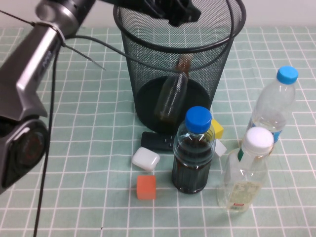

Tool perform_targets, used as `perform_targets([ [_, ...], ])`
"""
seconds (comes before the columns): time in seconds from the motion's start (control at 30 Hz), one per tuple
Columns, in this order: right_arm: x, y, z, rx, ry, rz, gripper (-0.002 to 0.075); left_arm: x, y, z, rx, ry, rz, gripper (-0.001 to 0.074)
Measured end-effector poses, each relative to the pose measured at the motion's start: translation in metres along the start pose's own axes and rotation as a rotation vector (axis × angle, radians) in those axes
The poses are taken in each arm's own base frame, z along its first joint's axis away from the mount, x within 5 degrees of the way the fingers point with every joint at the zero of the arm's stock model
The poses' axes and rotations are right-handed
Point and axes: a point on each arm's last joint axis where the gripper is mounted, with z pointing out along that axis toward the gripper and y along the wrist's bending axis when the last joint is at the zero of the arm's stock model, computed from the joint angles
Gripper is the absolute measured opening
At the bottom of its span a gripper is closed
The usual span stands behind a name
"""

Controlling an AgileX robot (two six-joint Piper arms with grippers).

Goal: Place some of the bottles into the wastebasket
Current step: Pick up a bottle from the table with right arm

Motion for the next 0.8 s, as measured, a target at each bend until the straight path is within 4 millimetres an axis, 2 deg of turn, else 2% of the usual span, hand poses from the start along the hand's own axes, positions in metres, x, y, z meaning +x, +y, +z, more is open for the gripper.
perform_targets([
  [0.2,0.000,0.000,0.000,0.000,0.000,-0.002,-0.0007,-0.034,-0.019,-0.044,0.005,-0.082,0.023,0.0377],
  [0.3,0.000,0.000,0.000,0.000,0.000,-0.002,-0.0007,-0.050,-0.032,-0.070,0.013,-0.106,0.029,0.0272],
  [0.37,0.000,0.000,0.000,0.000,0.000,-0.002,-0.0007,-0.058,-0.042,-0.089,0.029,-0.107,0.027,0.0148],
  [0.43,0.000,0.000,0.000,0.000,-0.002,-0.002,-0.0007,-0.064,-0.053,-0.107,0.049,-0.095,0.038,0.0061],
  [0.53,-0.002,-0.001,0.000,0.011,-0.018,-0.050,-0.0007,-0.070,-0.066,-0.133,0.054,-0.057,0.076,0.0016],
  [0.6,-0.008,-0.001,0.000,0.017,-0.093,-0.054,-0.0007,-0.074,-0.075,-0.152,0.047,-0.050,0.104,0.0006],
  [0.67,-0.019,-0.001,-0.002,-0.001,-0.206,0.072,-0.0007,-0.082,-0.086,-0.175,0.036,-0.070,0.132,0.0001],
  [0.8,-0.032,-0.003,-0.006,-0.054,-0.355,0.490,-0.0007,-0.091,-0.107,-0.219,-0.008,-0.110,0.174,-0.0001],
])
